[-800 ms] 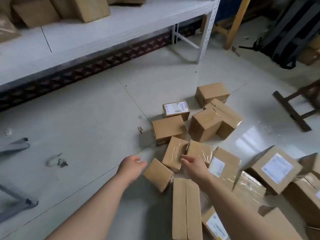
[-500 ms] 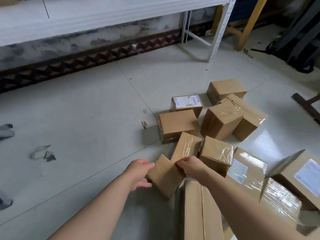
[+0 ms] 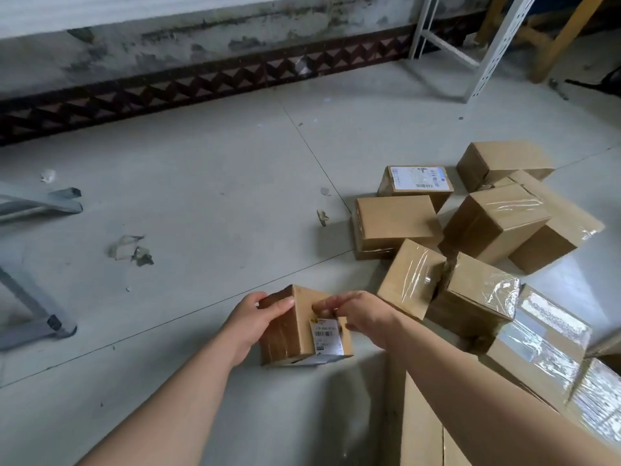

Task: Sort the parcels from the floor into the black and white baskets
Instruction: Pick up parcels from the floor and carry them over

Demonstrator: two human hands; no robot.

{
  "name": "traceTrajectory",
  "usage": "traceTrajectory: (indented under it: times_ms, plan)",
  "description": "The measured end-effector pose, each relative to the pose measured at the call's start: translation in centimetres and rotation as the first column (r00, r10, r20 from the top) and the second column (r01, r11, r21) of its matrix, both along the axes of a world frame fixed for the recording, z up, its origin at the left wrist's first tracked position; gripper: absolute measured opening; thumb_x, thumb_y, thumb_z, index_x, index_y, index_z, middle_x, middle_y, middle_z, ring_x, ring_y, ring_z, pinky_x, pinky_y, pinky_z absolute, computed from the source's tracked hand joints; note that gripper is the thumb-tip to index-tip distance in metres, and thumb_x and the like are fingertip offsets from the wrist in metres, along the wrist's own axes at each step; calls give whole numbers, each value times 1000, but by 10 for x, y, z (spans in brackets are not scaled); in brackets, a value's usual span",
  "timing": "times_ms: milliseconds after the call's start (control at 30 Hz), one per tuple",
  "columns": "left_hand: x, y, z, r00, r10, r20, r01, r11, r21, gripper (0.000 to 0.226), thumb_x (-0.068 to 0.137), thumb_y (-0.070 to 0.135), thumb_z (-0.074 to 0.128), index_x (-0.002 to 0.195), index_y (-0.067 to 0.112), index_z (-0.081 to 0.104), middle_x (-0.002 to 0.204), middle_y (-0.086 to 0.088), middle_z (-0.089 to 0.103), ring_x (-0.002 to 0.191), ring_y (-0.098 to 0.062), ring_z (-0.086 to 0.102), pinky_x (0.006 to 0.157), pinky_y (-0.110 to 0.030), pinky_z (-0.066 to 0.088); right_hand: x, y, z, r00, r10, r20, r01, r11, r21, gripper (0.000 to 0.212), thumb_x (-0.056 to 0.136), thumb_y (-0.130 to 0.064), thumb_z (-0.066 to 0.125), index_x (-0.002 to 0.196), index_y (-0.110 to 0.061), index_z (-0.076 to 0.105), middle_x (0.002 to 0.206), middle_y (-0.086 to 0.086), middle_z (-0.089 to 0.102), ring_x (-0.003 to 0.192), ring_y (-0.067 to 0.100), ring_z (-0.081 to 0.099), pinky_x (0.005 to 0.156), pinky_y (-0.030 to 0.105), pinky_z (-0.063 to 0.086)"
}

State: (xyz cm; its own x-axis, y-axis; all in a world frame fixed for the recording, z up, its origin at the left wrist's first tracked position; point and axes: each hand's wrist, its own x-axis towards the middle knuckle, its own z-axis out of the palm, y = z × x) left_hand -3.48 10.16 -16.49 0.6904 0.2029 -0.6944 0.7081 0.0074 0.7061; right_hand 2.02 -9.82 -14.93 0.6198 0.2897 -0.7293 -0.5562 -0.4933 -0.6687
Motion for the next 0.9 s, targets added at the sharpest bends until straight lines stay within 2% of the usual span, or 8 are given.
traceTrajectory:
  times_ms: [167,267,400,567,667,733,800,900]
  plan:
    - [-13,19,-13,994,42,-103,-37,998,55,81,76,61,67,138,13,42,136,-7,54,117,-26,55,96,-42,45,-3,3,-18,998,-39,-38,34,992,-125,52,92,3,34,104,-28,74,123,2,53,117,25,48,97,43,43]
    - [-17,20,-16,990,14,-139,2,993,115,47,91,55,50,114,15,60,118,-8,64,101,-25,60,79,-36,44,-6,1,-19,979,-168,-111,166,986,-28,49,99,-1,26,118,-19,68,132,8,52,120,28,51,96,45,47]
    - [-12,11,-23,994,57,-94,-46,992,120,28,103,31,37,93,15,58,94,-4,63,72,-13,52,58,-22,32,-5,2,-21,963,-248,-109,256,964,73,47,100,3,26,128,-13,60,136,9,53,121,26,53,100,41,48]
    - [0,1,-31,992,91,-86,-60,949,309,28,99,29,37,86,11,54,94,-16,57,80,-26,51,71,-32,38,3,-14,-9,962,-270,49,265,960,95,45,99,4,32,134,-12,55,135,5,55,123,22,51,105,36,45]
    - [18,-17,-7,982,138,132,-188,812,552,34,96,21,44,123,4,56,126,-17,58,113,-33,55,93,-38,42,21,-40,10,909,-316,271,324,946,17,44,99,0,34,134,-15,57,135,2,56,122,19,52,88,22,48]
    - [34,-38,12,944,138,300,-274,832,482,33,95,18,47,125,12,57,125,-4,60,114,-24,57,96,-32,44,36,-62,22,849,-274,451,351,932,-94,44,99,-1,34,132,-15,59,135,5,57,103,14,60,80,18,49]
    - [52,-64,19,953,144,265,-222,931,290,19,93,19,49,106,20,63,107,0,66,101,-24,63,93,-36,51,52,-83,29,812,-167,559,346,910,-230,45,97,-1,34,129,-17,61,133,6,58,86,13,62,66,18,49]
    - [64,-109,16,997,77,30,-76,996,-44,12,94,14,51,100,13,62,90,-7,61,87,-30,63,79,-39,56,70,-107,33,838,70,541,231,853,-469,51,90,2,37,131,-17,60,135,6,57,116,23,57,94,33,51]
